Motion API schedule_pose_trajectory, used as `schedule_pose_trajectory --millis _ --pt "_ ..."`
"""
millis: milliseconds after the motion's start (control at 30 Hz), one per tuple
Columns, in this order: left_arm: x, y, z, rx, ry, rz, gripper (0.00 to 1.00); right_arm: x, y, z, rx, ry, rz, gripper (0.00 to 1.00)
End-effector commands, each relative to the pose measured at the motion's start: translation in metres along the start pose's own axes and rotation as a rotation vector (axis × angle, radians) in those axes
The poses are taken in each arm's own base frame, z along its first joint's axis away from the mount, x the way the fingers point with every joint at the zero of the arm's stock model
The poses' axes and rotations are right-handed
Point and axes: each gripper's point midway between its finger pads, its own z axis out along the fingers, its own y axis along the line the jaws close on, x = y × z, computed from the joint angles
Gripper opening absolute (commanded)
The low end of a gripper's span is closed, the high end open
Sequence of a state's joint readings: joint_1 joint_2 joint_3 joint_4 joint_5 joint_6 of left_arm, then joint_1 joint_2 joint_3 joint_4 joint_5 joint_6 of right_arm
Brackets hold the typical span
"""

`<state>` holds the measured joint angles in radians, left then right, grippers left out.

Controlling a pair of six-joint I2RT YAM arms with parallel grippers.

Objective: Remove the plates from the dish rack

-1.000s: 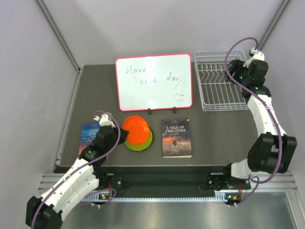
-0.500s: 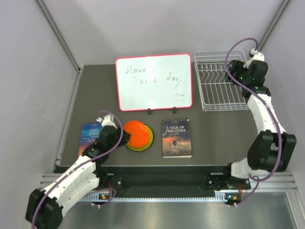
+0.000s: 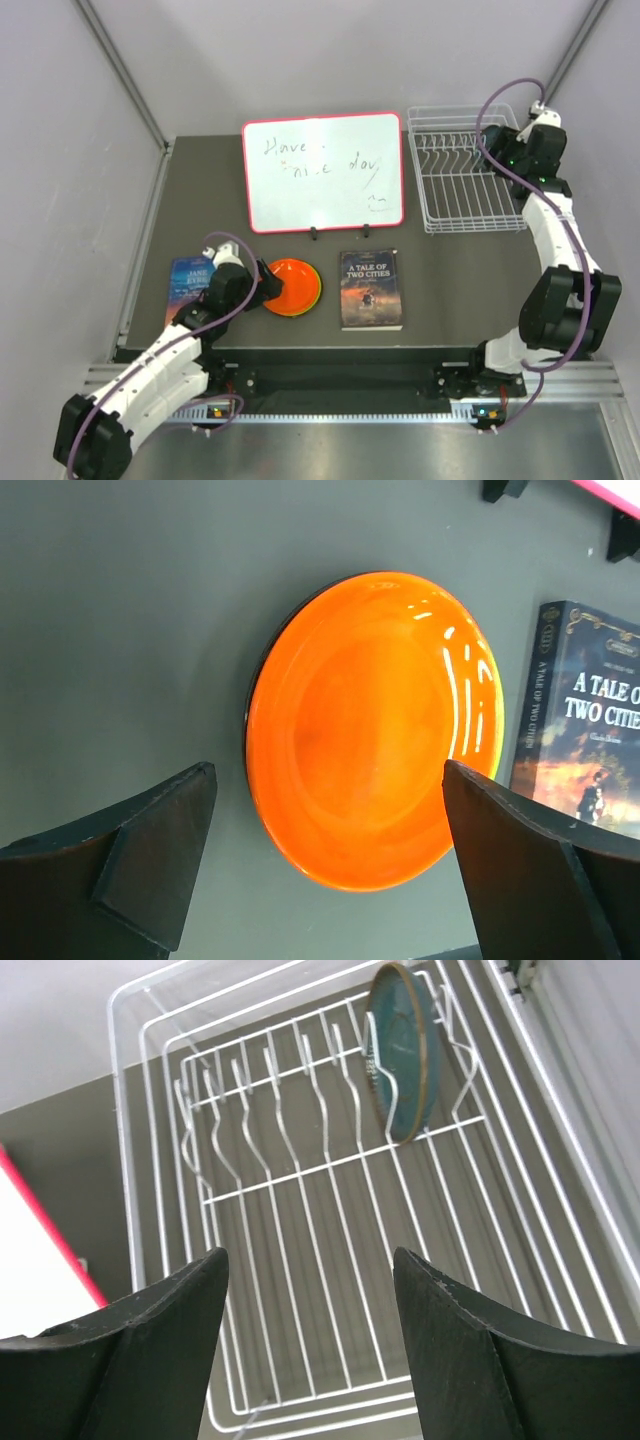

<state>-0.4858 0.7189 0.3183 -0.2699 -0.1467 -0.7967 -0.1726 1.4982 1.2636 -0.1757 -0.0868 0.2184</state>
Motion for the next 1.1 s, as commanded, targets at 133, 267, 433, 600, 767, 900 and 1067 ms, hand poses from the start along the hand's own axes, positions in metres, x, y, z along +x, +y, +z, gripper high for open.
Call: schedule_pose_trajectory --millis 133,267,433,600,767,900,1067 --pt "-0.037 -0.027 -0.011 0.07 -0.101 0.046 0.99 -0.05 -0.028 0.001 0.128 -0.106 -0.04 0.68" --pt "-0.051 -0.046 -0.009 0.127 -0.126 0.111 0.99 -0.046 -0.05 0.024 0.199 -0.084 -0.056 0.67" --pt "-0.084 -0.102 -0.013 0.307 -0.192 0.216 0.99 -0.043 -0.064 0.07 0.202 -0.042 -0.054 0.66" --pt "-0.093 -0.141 0.003 0.406 -0.145 0.343 0.99 -0.038 -0.077 0.114 0.192 0.005 -0.049 0.61" --pt "-0.099 -0.173 0.009 0.519 -0.138 0.371 0.99 -0.038 -0.079 0.153 0.152 0.033 -0.058 0.58" --pt "-0.101 -0.178 0.015 0.526 -0.13 0.369 0.99 -0.048 -0.084 0.171 0.165 0.04 -0.067 0.57" --pt "-0.098 -0.179 0.021 0.531 -0.117 0.348 0.99 -0.033 -0.09 0.188 0.163 0.058 -0.07 0.57"
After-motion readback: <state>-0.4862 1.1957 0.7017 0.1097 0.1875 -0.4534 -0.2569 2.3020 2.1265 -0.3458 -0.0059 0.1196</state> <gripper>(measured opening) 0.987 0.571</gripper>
